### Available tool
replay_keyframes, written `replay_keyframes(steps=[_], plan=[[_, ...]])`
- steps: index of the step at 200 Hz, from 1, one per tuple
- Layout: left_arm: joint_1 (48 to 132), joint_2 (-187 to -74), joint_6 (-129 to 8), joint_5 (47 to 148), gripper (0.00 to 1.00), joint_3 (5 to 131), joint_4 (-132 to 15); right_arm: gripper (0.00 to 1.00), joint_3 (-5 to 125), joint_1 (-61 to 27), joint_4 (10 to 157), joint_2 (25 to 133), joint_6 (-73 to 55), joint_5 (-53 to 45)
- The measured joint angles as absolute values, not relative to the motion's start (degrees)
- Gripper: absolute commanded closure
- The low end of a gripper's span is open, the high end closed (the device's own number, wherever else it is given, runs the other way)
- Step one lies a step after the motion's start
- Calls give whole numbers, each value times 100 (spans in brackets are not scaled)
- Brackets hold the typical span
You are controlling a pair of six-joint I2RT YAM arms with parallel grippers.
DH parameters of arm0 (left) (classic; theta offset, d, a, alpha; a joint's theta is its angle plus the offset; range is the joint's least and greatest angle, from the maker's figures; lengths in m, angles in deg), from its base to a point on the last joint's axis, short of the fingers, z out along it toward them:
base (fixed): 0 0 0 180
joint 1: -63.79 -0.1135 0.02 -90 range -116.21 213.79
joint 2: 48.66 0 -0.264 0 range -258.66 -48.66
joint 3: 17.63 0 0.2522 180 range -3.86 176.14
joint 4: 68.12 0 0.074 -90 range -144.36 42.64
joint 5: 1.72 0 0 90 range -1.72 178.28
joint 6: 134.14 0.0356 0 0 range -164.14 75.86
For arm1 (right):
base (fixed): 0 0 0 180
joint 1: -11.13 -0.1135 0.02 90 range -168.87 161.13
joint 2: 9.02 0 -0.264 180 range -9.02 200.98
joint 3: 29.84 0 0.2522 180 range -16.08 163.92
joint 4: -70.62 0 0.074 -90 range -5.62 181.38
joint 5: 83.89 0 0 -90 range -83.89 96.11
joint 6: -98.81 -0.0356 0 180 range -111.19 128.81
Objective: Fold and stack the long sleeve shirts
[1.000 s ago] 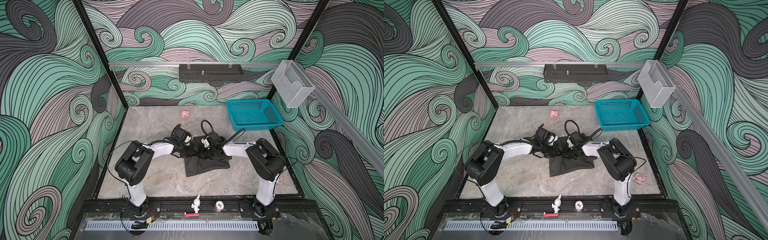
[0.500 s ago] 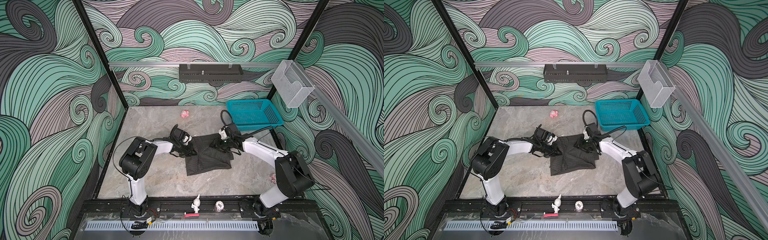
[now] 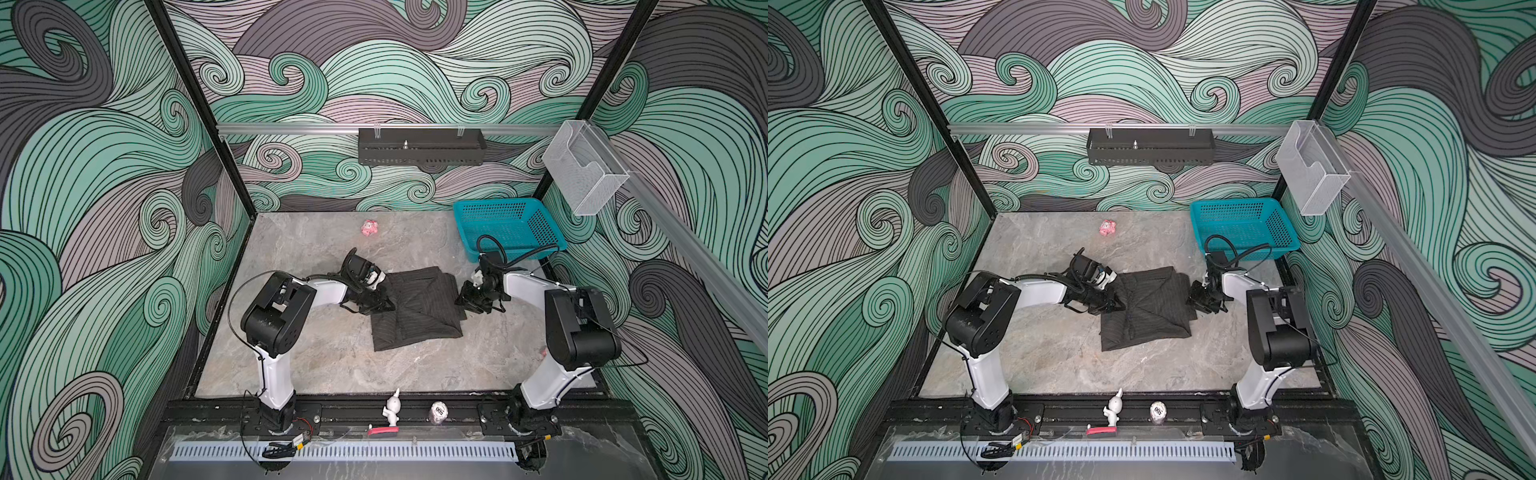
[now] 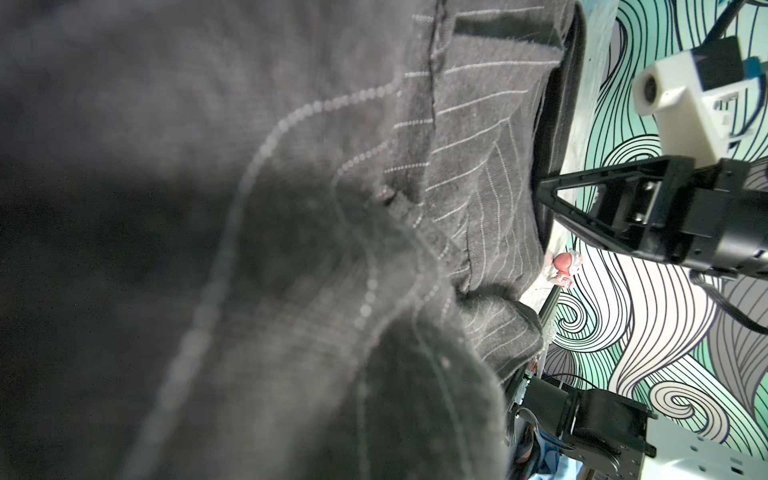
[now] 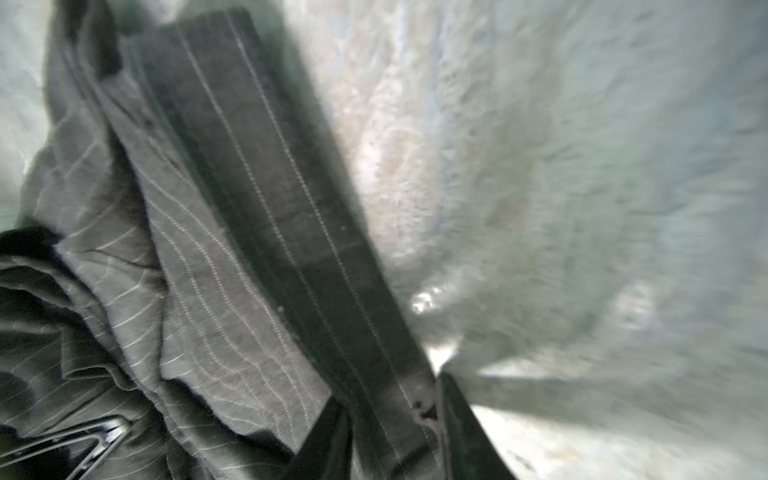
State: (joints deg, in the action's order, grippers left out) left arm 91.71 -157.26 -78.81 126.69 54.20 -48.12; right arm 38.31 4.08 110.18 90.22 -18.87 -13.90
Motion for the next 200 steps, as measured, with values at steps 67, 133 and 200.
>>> replay_keyframes(steps=[67, 133, 200], plan=[[8548, -15677, -7309, 12743, 100, 5461, -4150, 76, 3741, -58, 10728, 9105, -1844, -1794], [8246, -15039, -6902, 11782, 100, 5457, -2812, 76, 3625, -412, 10791, 9007, -1889, -1956], [9066, -14703, -6723, 11095, 100, 6950, -1107, 80, 3916, -458, 10841, 9300, -1887, -2124]])
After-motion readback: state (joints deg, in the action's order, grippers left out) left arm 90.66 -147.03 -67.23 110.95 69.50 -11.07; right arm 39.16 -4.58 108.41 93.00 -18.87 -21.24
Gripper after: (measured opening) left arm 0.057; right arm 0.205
